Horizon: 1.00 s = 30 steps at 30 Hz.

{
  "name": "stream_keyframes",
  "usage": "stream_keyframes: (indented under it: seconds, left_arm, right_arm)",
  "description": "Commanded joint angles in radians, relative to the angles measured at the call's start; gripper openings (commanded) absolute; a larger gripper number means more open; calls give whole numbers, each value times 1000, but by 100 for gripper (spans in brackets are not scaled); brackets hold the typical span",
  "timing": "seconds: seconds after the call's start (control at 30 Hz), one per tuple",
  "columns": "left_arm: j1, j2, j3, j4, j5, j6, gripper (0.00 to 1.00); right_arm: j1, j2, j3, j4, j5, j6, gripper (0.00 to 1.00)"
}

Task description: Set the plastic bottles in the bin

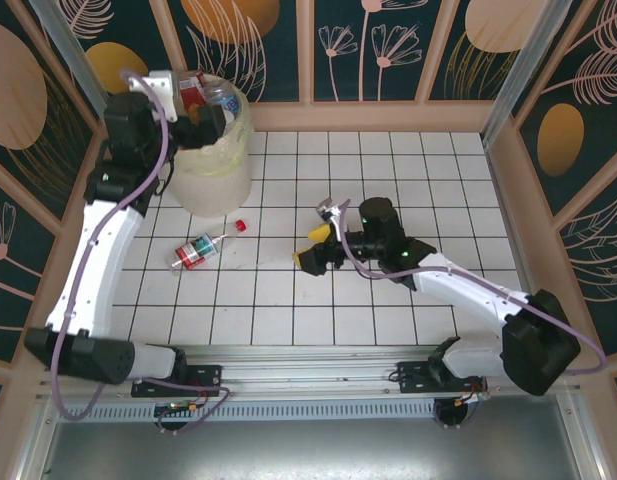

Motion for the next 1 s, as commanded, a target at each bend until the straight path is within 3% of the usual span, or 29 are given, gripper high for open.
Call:
stream_keyframes:
  seconds: [0.0, 0.2, 0.4, 0.83, 0.97]
  left_arm:
    - [5, -89, -175, 63, 84, -98, 99]
    - [3, -258, -497, 43, 66, -84, 99]
    - [2, -326, -684, 33, 73, -3, 99]
    - [2, -174, -736, -52, -198, 159, 99]
    - [0, -110, -716, -80, -218, 188, 99]
  right_arm:
    - [35, 60, 78, -15, 37, -76, 92]
    - [57, 119, 112, -3, 23, -77, 92]
    - [56, 122, 93, 9, 26, -62, 92]
    - [52, 65, 14, 47, 43, -20, 92]
    - [49, 58, 4, 53, 40, -17, 92]
